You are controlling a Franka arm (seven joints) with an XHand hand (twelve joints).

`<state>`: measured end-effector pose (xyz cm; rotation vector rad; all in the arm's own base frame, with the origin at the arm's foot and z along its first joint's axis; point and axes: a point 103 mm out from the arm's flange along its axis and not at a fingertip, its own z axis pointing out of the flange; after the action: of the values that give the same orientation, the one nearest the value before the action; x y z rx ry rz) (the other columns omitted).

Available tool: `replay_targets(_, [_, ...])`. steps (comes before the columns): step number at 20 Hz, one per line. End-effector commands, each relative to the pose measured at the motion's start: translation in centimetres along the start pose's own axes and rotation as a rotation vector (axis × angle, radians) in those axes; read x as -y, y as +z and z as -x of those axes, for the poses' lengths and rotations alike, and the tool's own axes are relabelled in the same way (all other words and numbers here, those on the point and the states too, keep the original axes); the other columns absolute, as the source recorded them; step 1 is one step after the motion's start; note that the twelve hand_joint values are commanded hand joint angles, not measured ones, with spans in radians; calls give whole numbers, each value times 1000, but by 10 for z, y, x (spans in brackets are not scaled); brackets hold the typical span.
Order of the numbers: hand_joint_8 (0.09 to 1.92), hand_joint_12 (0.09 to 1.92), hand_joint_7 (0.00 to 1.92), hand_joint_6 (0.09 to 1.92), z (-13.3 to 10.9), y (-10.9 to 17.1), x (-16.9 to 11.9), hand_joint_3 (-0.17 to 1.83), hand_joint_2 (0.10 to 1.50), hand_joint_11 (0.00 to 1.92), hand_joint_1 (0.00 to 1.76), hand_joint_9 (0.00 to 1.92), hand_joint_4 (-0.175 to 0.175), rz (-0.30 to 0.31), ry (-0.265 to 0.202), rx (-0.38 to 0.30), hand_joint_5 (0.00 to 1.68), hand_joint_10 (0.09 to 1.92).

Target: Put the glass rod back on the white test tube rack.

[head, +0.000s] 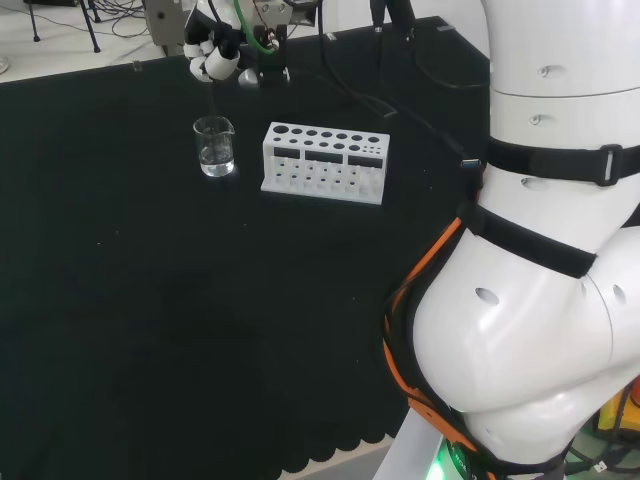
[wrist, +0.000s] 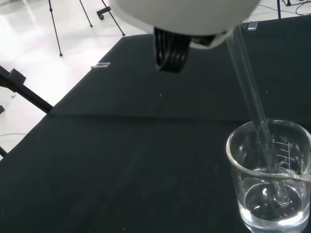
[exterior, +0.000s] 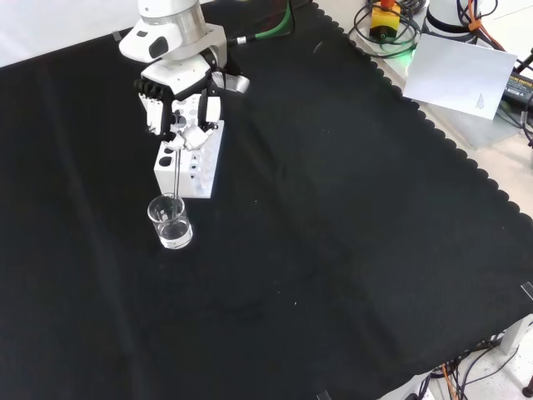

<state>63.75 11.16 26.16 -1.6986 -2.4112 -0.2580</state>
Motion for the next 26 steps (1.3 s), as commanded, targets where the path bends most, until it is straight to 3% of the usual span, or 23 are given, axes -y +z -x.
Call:
replay_targets(1, [1286,850,1147,892,-6,-26,0,923,613,1643,1304,1561,-175,-31,20,50,1079,1041])
replay_targets(4, [1286,850,1147,892,-11,-22,-6,924,612,1643,1304,1561,-175,-25,30,53,1079,1041])
replay_targets(9, [1286,851,1147,891,1,-16,5,925,612,1643,1305,1561,-175,37,36,-12,1080,1040])
replay_targets(26, [1286,852,1148,888,23,-81,44,927,610,1643,1305,1564,-175,161,84,-73,1083,1040])
